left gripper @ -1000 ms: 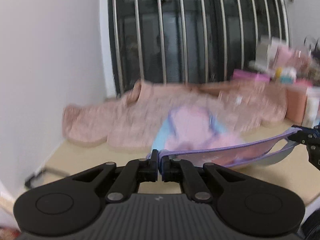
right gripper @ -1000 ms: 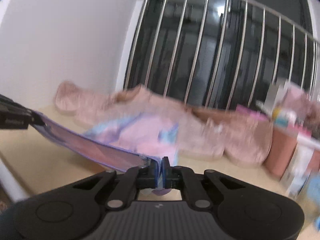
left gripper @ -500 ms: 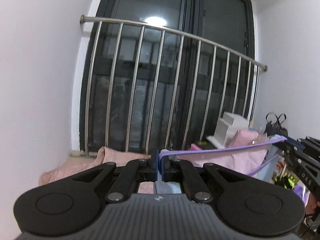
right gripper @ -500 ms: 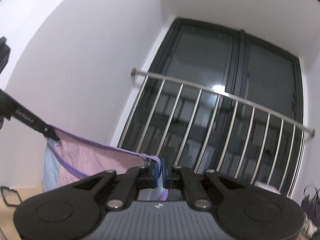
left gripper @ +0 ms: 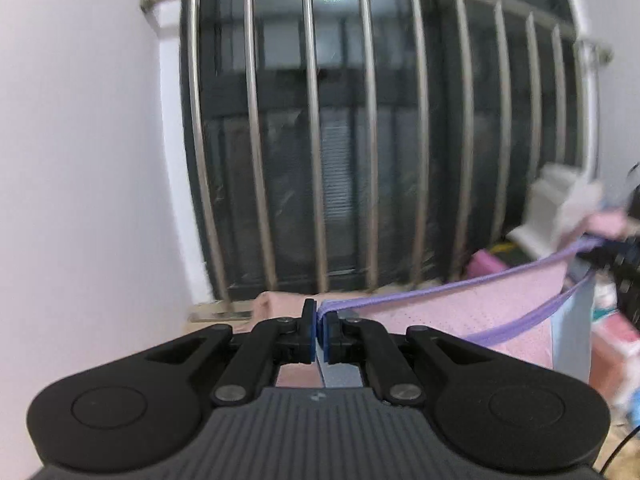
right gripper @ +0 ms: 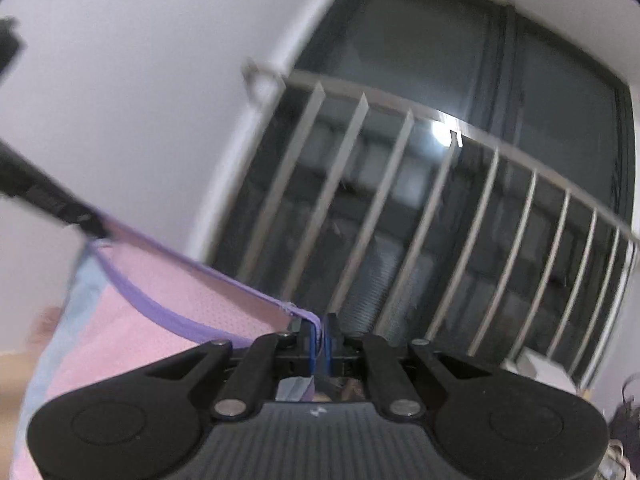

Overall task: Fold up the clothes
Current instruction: 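Lift the garment by its hem with both grippers, stretching it out, then lay the garment flat on the table and open both grippers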

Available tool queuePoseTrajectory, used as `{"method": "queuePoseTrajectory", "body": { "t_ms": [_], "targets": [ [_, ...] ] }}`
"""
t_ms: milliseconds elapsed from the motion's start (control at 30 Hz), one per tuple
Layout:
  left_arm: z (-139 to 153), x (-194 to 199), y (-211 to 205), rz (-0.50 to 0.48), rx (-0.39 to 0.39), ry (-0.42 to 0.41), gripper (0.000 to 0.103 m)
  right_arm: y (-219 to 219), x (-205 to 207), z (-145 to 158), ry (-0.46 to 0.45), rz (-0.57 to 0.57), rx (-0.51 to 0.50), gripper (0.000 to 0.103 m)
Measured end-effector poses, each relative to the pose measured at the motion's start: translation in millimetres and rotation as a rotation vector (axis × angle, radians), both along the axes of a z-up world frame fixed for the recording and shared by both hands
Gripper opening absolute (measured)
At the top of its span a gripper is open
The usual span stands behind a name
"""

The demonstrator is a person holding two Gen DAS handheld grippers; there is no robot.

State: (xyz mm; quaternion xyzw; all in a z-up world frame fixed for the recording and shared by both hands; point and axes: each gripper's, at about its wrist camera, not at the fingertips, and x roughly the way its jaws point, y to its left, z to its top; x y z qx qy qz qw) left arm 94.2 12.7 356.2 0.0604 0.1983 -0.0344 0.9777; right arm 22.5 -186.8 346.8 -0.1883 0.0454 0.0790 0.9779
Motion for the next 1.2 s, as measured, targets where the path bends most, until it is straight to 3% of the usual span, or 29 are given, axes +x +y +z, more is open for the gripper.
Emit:
{"method": "queuePoseTrajectory", "body": {
  "t_ms": [100,233,300,367,433,533,700,800,900,1000,1133,1167,1200],
  "targets": [
    [14.9,37.4,-13.6,0.018,0.063,-0.020,0.003,11.6,59.9,11.6,0.029,-0.079,-0.001,0.003],
    [65.8,59.5,-24.0,0.042,0.116,-0.117,0.003,22.7,97.1,46.2,-0.069,-0.177,-0.013,0.003],
    [95.4,43.0,-20.5,0.029,0.056,-0.205,0.003,22.8,97.7,69.0,-0.143,-0.198,0.002,0.003],
    [106.9,18.1,-18.1,0.003,0.043,-0.281,0.003,16.5,86.0,84.7,-0.224,-0.201,0.034,0.003],
    [96.4,-4.5,-21.9,-0.006,0.083,-0.309,0.003,3.8,63.9,83.2,-0.278,-0.191,0.061,0.004],
    [48.3,-31.0,-35.3,-0.006,0.145,-0.265,0.003,-12.3,38.1,47.0,-0.248,-0.148,0.079,0.004],
    [-99.1,-83.0,-50.9,-0.048,0.185,-0.145,0.003,-22.1,5.9,-79.8,-0.055,-0.111,0.019,0.004],
    [-207.7,-115.1,-49.7,-0.052,0.167,0.021,0.003,-30.2,-9.7,-163.9,0.109,-0.115,0.071,0.002],
    [-270.5,-139.0,-35.2,-0.031,0.069,0.150,0.003,-33.1,-23.8,-242.6,0.315,-0.084,0.081,0.001],
    [-297.9,-166.4,-22.6,-0.009,0.005,0.209,0.003,-29.7,-55.9,-292.0,0.416,-0.046,0.050,0.001],
    [-316.1,-213.8,-5.1,-0.020,-0.041,0.219,0.003,-38.2,-107.6,-315.4,0.446,-0.025,0.148,0.001],
    [-319.0,-221.4,-0.9,-0.021,-0.054,0.222,0.005,-40.9,-121.2,-317.6,0.453,-0.017,0.189,0.001],
    [-320.8,-231.1,4.8,-0.037,-0.088,0.233,0.014,-42.5,-134.2,-319.6,0.459,-0.005,0.215,0.002]
  ]
}}
